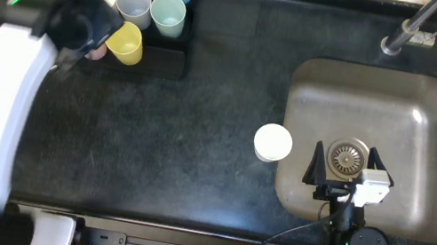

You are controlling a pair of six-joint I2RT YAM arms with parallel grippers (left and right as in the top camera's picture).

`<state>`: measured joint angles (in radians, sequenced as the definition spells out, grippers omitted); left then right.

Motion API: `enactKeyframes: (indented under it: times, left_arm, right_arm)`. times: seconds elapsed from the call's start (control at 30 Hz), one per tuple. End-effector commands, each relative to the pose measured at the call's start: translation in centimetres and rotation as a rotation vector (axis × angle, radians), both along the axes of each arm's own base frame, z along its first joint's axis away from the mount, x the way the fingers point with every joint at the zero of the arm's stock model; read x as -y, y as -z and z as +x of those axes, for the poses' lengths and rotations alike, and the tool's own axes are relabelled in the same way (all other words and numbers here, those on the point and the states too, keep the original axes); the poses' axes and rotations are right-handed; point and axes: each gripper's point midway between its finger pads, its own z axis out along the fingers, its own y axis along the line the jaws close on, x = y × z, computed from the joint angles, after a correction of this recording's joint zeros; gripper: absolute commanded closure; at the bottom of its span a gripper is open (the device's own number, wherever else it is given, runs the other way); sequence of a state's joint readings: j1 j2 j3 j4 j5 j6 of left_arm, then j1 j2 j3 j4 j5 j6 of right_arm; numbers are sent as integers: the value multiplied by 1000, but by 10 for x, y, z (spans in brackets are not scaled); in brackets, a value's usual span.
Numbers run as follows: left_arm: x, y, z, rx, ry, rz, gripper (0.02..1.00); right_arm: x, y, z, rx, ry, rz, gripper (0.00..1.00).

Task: Store Cups

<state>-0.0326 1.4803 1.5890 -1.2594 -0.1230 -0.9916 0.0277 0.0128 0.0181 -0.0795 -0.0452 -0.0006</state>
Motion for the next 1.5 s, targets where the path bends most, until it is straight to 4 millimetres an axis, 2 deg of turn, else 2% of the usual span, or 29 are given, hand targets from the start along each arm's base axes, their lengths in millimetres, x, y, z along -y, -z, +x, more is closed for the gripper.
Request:
enactKeyframes:
  times: [0.03, 0.1, 0.17, 0.23, 0.3, 0.33, 0.4, 0.5, 0.6, 0.67, 0.73, 0.8, 1.03, 1.5]
  left_arm:
    - [-17, -50, -68, 103, 85, 142, 20]
    - [-18, -52, -101, 121, 222, 220, 20]
    - [-20, -39, -132, 127, 338, 295, 20]
    - [-29, -19, -156, 140, 357, 368, 20]
    - [-31, 12, -165, 178, 398, 423, 20]
    - [-30, 25, -164, 206, 418, 438, 20]
    - [-22, 52, -148, 312, 469, 457, 20]
    - [-4, 70, -111, 537, 554, 494, 20]
    - [18, 56, -78, 844, 650, 591, 20]
    - [28, 42, -72, 1018, 670, 652, 20]
    - [29, 34, -73, 1123, 643, 691, 20]
    - [28, 38, -76, 1142, 635, 708, 20]
    - [21, 83, -88, 966, 659, 674, 20]
    - [19, 83, -88, 958, 648, 679, 20]
  right_arm:
    - [-2, 3, 0, 1, -7, -3, 5]
    - [-2, 3, 0, 1, -7, -3, 5]
    - [-2, 3, 0, 1, -7, -3, 3]
    - [-2, 3, 0, 1, -7, -3, 3]
    - [-2, 3, 0, 1, -7, -3, 5]
    - [-2, 3, 0, 1, -7, -3, 3]
    - [-2, 3, 0, 1, -7, -3, 5]
    - [-2, 3, 0, 1, -7, -3, 3]
    - [-2, 3, 0, 1, -7, -3, 3]
    - [-2, 3, 0, 1, -7, -3, 3]
    - [-2, 3, 0, 1, -7, -3, 3]
    - [-2, 3, 0, 1, -7, -3, 3]
    - [-2, 3, 0, 1, -7, -3, 3]
    - [-2, 3, 0, 1, -7, -3, 3]
